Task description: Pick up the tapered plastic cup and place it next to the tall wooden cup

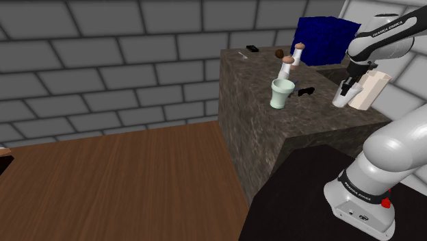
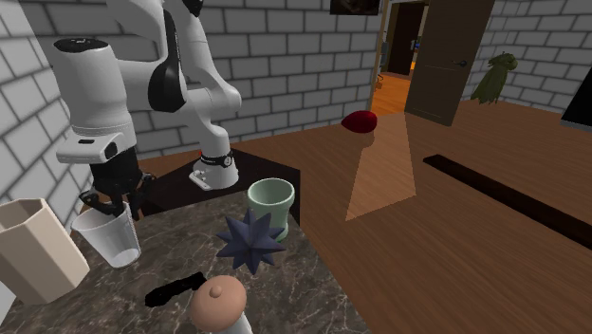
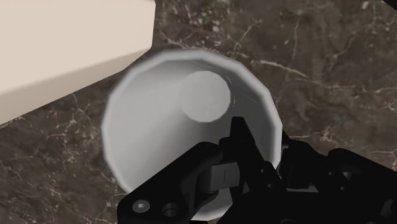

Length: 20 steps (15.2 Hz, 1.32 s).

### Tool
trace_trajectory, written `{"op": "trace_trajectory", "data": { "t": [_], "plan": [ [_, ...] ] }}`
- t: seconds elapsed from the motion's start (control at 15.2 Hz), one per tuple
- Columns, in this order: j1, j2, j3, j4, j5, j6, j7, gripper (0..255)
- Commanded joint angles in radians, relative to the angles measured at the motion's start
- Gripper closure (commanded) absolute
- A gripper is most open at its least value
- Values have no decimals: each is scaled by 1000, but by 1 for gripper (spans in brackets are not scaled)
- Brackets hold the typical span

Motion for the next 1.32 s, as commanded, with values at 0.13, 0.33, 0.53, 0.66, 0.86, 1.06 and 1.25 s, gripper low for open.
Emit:
{"op": "trace_trajectory", "data": {
  "t": [0.13, 0.33, 0.53, 0.66, 0.86, 1.06, 1.25],
  "plan": [
    [0, 0, 0, 0, 0, 0, 0, 0],
    [0, 0, 0, 0, 0, 1, 0, 0],
    [-4, -28, 15, 14, -8, -41, 8, 0],
    [-11, -79, 43, 45, -16, -121, 19, 0],
    [-13, -96, 55, 58, -18, -151, 22, 0],
    [-13, -96, 55, 58, -18, -151, 22, 0],
    [-13, -96, 55, 58, -18, -151, 22, 0]
  ]
}}
